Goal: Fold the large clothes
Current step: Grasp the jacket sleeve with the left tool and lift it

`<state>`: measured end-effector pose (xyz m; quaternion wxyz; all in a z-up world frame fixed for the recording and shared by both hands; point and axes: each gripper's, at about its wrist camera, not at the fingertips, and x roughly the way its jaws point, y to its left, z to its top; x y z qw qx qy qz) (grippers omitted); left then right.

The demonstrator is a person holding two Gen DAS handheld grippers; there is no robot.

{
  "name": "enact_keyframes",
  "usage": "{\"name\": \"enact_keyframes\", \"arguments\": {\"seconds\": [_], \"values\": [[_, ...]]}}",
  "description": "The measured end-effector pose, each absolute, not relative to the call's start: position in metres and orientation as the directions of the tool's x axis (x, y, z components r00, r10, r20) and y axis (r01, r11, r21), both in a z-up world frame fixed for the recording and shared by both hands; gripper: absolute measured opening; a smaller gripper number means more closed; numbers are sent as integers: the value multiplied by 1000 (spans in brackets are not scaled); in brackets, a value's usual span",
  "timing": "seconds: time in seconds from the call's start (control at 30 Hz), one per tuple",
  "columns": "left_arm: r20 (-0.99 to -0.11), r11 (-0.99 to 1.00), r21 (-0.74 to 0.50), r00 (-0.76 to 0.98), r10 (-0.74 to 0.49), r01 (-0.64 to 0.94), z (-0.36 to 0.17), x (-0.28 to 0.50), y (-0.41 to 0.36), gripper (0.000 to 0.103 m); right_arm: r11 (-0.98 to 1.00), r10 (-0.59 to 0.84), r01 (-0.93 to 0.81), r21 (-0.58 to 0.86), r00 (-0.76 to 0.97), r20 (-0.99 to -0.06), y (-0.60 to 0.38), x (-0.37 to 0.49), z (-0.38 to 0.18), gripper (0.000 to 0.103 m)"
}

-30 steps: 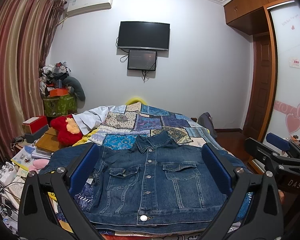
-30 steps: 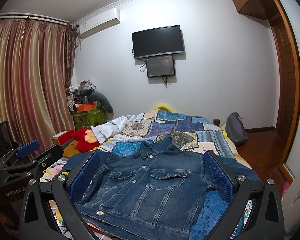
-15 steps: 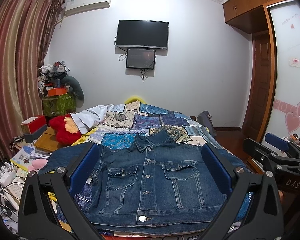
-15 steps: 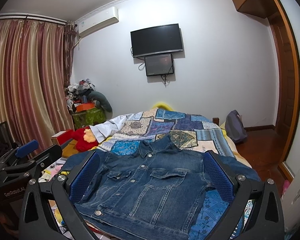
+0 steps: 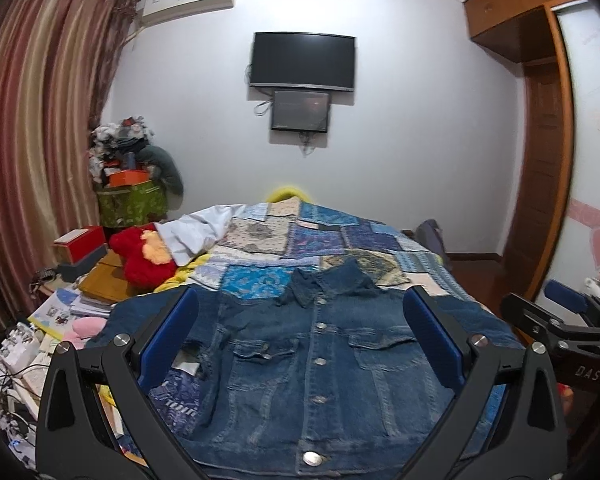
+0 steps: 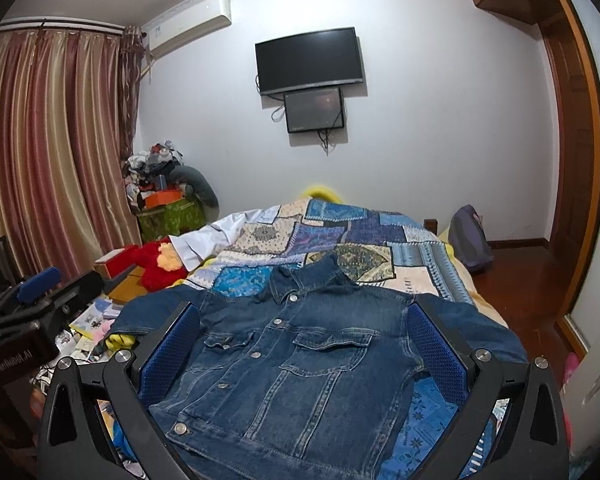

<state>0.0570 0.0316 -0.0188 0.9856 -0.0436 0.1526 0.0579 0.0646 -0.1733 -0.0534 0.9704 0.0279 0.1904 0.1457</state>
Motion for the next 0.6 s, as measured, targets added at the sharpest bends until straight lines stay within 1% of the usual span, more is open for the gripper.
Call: {"name": "enact_keyframes", "arguments": {"seconds": [0.1,0.2,0.33,0.43,0.47,0.53,0.6], "values": [[-313,981,-89,940,136,-172,-21,71,52,103,956,294,-268,121,872,-392,-170,86,-59,103],[-342,969,-102,922,180,-226,-25,92,79,103,956,295,-262,135,856,-424,-167,113,-66,103],[-368,934,-98,884,287,-344,-39,116,122,103,953,304,-264,151,835,-459,-161,156,-79,103],[-434,910,-76,835,339,-408,-56,139,156,103,954,300,-268,136,816,-494,-152,190,-88,103],[-468,901,-75,813,346,-427,-65,150,172,103,953,300,-271,131,805,-512,-148,204,-91,103],[-511,887,-83,783,353,-454,-79,161,192,103,950,306,-286,124,783,-541,-141,228,-99,103],[-573,875,-103,747,336,-472,-97,175,212,103,947,309,-303,108,766,-564,-134,248,-107,103]]}}
